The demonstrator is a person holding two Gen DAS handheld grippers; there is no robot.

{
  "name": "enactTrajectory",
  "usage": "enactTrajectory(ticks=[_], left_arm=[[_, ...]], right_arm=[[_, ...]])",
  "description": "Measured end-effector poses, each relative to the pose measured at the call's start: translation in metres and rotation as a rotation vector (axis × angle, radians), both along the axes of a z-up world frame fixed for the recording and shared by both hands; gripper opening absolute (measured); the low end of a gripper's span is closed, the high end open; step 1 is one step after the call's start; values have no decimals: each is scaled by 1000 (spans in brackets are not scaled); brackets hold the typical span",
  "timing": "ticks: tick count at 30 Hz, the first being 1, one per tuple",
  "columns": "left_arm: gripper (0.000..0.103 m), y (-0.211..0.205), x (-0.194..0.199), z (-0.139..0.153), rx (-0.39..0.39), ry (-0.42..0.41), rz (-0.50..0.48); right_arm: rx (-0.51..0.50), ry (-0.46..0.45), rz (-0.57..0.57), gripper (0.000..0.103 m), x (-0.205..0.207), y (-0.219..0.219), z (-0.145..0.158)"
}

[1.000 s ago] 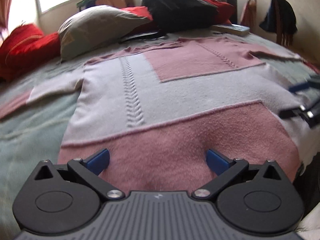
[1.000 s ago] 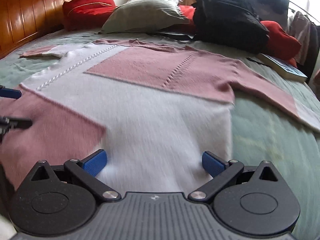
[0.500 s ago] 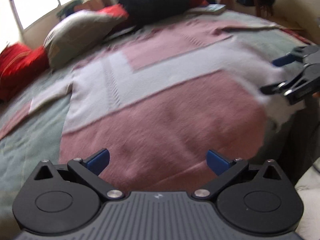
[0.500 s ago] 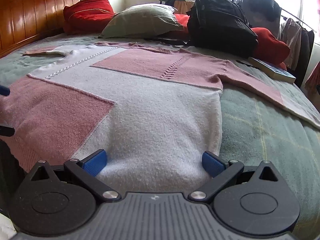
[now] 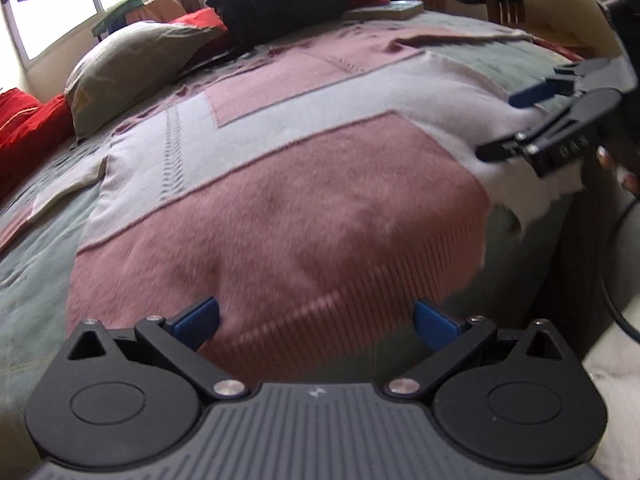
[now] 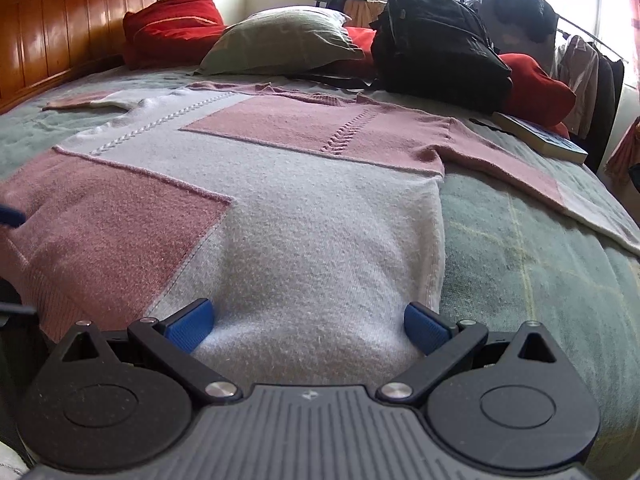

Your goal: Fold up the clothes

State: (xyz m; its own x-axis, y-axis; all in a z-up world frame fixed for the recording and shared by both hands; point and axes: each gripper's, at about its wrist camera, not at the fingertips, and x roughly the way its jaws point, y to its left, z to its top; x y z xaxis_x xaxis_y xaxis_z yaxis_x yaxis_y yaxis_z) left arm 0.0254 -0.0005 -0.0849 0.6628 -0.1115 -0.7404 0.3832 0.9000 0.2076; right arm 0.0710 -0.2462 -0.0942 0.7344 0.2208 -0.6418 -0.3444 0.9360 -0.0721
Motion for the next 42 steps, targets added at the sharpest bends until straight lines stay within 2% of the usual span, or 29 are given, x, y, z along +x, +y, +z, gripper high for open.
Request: enactTrajectory(ticks=[4,8,14,17,21,25,30,34,37,40,42], left_arm=[[102,9,-2,21,-9,-71,18],[102,20,18,31,-68,-121,65],[102,32,30,14,-97,-73,124],[102,43,24,5,-132,-19,151],[102,50,7,1,-127,5,143],[102,51,4,12,-131,-1,117],[102,59,26,27,-171,-41,165],[102,49,34,31,-127,-83,139],[102,49,40,24,-137,-59,134],[102,55,45,9,-165,22,163],[102,56,40,4,-161,13,157]], right_arm=[[10,-8,-7,103,-2,0,-1],[11,-7,-9,103,-2,0,-1],[18,-7,-8,103,-5,-1,-2],[34,-16,-16,103,-8,-3,-4],[42,-34,-22,103,-12,-3,-6],[49,-46,-22,103,-16,-4,-7],[51,-57,-25,103,-18,-3,-9],[50,-55,-19,103,-19,-4,-8],[51,-57,-18,103,-20,-4,-9],[49,-61,-15,103,-21,-3,-9],[47,-64,-13,103,-22,-3,-10]])
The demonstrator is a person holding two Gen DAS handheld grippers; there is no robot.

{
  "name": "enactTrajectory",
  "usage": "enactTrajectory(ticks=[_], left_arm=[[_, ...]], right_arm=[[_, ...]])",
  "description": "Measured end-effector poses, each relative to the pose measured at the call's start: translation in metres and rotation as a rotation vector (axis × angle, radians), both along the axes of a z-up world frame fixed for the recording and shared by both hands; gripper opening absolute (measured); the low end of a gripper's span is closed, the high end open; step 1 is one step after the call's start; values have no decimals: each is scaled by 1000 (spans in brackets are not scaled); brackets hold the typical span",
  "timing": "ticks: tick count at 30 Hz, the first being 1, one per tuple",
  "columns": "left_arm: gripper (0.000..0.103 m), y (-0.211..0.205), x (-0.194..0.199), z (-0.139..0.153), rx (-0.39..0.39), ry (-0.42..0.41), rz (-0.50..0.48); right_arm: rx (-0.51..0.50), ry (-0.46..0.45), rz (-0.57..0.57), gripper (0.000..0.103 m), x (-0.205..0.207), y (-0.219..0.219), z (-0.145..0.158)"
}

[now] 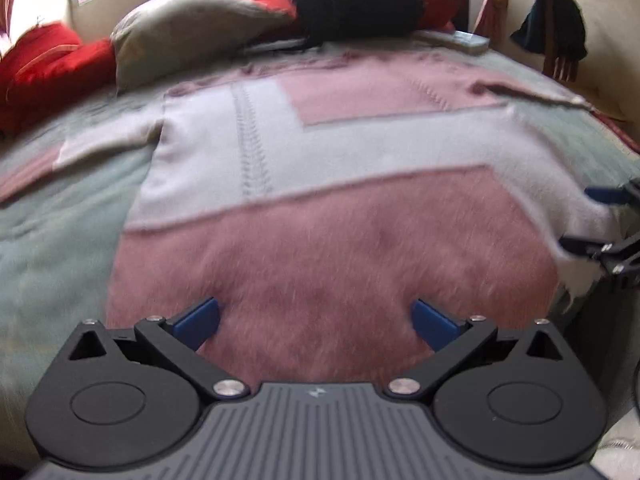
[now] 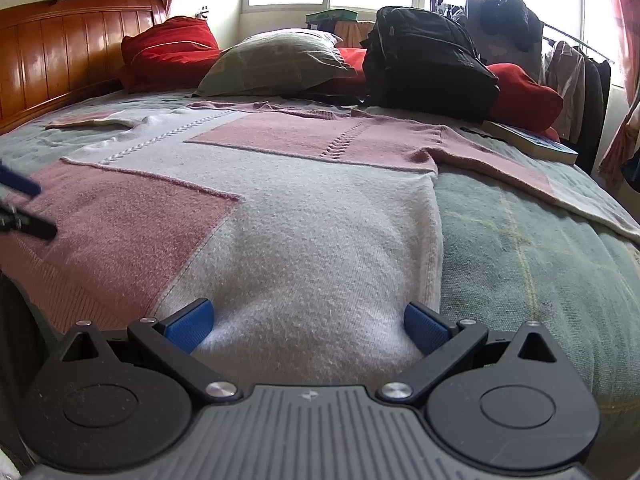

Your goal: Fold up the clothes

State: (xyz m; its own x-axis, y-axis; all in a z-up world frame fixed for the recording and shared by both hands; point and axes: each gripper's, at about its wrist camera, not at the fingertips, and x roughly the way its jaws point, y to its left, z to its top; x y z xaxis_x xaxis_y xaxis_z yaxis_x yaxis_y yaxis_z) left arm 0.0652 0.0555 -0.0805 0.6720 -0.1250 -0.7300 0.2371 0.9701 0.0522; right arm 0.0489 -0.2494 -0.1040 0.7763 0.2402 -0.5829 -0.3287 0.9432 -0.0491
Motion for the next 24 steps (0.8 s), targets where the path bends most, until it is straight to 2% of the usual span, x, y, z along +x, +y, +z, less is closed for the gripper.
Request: enactTrajectory(ticks=[3,9,11,15,19,22,24], left_arm=[[102,-1,-9,4,35,-14,-29],[102,-10,-26,7,195,-86,-32],[102,-8,-27,8,196,-108,-46],[102,0,-19,3,118,-78,-29],[102,14,-16,3,6,-36,11],[102,28,-14,18,-38,-62,24],[102,41,-10,34,-51,-98,43]], right_arm=[[-2,-3,4,103,-1,0,-1],[-7,-6,5,103,-3,1,-1],[-9,-5,3,103,-4,1,-1],[-15,-2,1,103,-5,2,-1],[-23,5,1,103,-7,3,0],[-25,30,-16,103,-7,5,7],[14,43,-16,103,-9,5,15]])
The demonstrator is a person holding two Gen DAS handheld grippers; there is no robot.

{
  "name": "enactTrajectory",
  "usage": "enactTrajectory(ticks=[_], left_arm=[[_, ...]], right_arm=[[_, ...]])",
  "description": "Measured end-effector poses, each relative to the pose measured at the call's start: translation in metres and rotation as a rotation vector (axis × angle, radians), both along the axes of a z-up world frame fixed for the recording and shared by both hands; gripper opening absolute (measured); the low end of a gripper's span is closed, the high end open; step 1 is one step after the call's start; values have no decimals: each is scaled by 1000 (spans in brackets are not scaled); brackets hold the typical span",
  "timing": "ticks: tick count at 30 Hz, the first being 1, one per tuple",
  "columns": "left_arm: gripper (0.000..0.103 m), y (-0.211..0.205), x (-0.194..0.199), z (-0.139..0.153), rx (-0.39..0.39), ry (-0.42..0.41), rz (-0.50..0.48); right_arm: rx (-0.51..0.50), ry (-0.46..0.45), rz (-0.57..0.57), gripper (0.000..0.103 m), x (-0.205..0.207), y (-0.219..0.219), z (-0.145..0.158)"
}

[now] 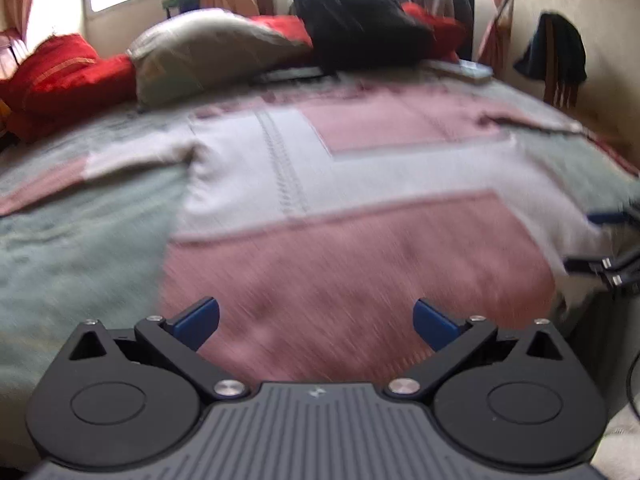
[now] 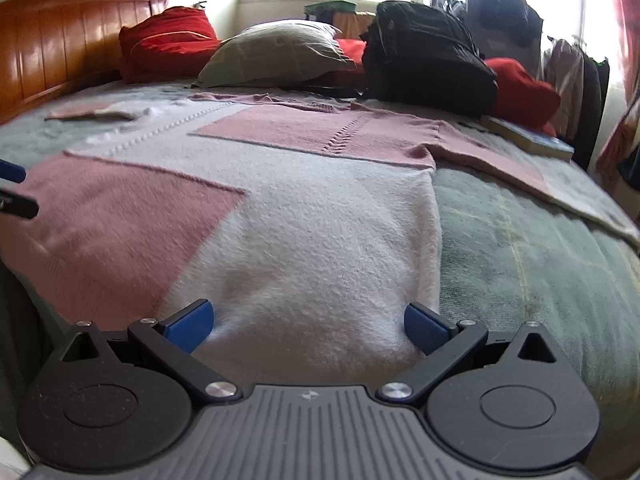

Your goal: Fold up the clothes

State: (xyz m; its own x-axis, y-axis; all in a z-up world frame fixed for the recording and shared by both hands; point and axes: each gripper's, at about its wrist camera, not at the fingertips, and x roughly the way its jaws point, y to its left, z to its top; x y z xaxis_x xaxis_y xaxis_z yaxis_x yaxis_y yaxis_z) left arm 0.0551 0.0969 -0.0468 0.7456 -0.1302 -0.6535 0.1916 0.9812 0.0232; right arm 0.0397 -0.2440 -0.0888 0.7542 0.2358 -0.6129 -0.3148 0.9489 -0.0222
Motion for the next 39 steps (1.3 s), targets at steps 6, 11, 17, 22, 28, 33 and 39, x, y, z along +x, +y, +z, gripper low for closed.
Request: enactTrajectory(ticks=[6,11,17,22,28,33,39], left_arm=[[102,50,29,27,-88,-26,108],[102,87,58,25,-161,0,200],[102,120,77,18,-239,19,256],[102,146,101,17,-249,17,294],[102,187,138,9,-312,21,332],[102,220,165,0,-331,18,391],[102,261,194,-20,-417,13,444]], right_arm=[[60,-26,32,103,-4,13,30],[85,83,47,103,19,36,45],[190,200,104,103,58,73,62],[195,206,187,103,81,110,76],[225,223,212,103,105,131,75],[262,256,226,103,122,140,70],[228,264,231,103,134,155,65]])
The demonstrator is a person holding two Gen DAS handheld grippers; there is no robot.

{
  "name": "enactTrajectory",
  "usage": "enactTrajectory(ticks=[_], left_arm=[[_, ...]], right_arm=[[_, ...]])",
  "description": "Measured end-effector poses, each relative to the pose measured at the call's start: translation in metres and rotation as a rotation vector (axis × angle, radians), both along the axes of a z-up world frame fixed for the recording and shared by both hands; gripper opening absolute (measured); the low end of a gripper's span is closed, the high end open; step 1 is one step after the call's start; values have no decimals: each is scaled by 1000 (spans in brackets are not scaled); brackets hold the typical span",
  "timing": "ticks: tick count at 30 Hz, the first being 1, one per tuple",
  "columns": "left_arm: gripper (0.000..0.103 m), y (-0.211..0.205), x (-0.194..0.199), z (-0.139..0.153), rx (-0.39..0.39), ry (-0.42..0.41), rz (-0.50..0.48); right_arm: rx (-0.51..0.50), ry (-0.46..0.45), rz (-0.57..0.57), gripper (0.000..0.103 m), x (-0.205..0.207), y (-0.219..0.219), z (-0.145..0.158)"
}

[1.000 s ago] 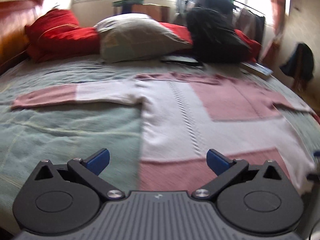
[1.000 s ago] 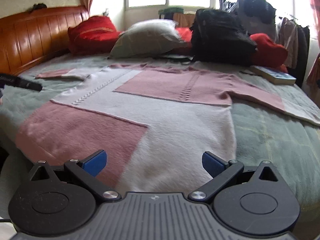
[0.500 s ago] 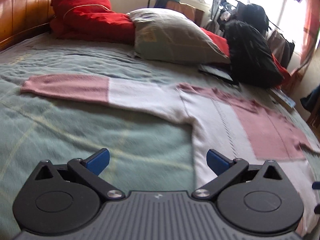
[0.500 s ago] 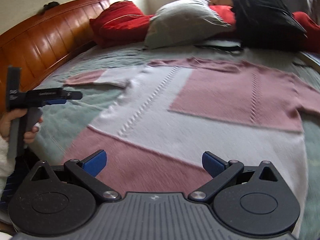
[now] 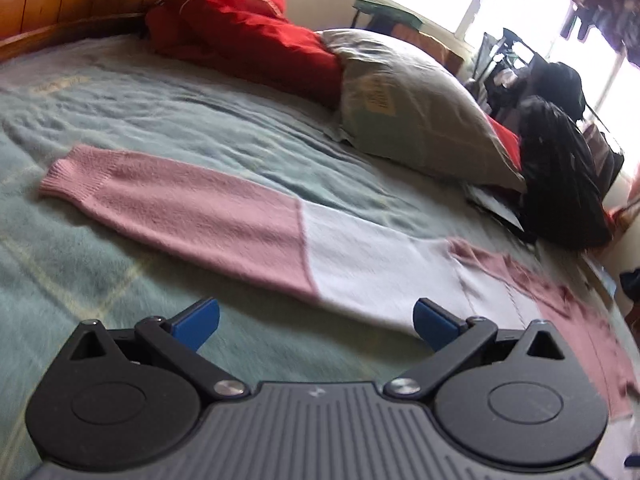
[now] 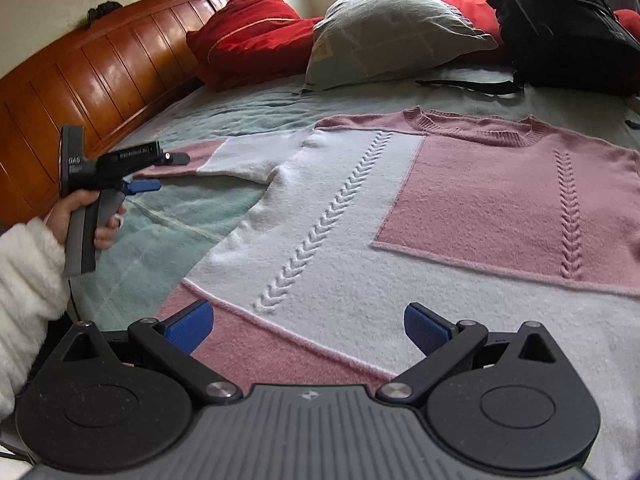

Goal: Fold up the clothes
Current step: 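Move the left gripper to the pink sleeve cuff and grasp it, then lift the held pink sleeve off the bedspread with the left gripper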

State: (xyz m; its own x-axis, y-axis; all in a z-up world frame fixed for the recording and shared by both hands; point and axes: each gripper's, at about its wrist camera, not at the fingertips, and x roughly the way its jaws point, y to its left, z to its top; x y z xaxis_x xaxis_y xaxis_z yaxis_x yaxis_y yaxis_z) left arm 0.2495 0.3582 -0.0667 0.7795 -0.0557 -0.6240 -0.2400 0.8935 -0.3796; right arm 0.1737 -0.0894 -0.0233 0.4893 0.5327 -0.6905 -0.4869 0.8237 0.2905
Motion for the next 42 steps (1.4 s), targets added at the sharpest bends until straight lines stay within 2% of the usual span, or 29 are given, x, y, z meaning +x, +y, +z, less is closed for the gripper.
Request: enactTrajectory(ticks=[3,7,11,15,22,26,36,42], left_arm=[[102,21,7,-17,-97,-26,26],[102,42,10,-27,-202,-106,45],[102,59,18,-28,-253,-139,63],[102,72,27,-30,-279,-174,123],[102,77,44,-34,-239,-213,185],[102,72,53,-31,-208,-207,200],[102,77,47,-23,-275,-237,235],[102,63,50,-7,-240,-263,209]], right_arm=[[3,22,16,103,5,4,-4],[8,41,31,103,11,9,-9],[8,50,31,103,17,13,-13],[8,62,38,103,20,15,-17],[-4,67,33,103,23,16,-21],[-6,67,24,103,23,12,-21],[-16,57,24,103,18,11,-17],[-36,45,29,103,12,10,-13]])
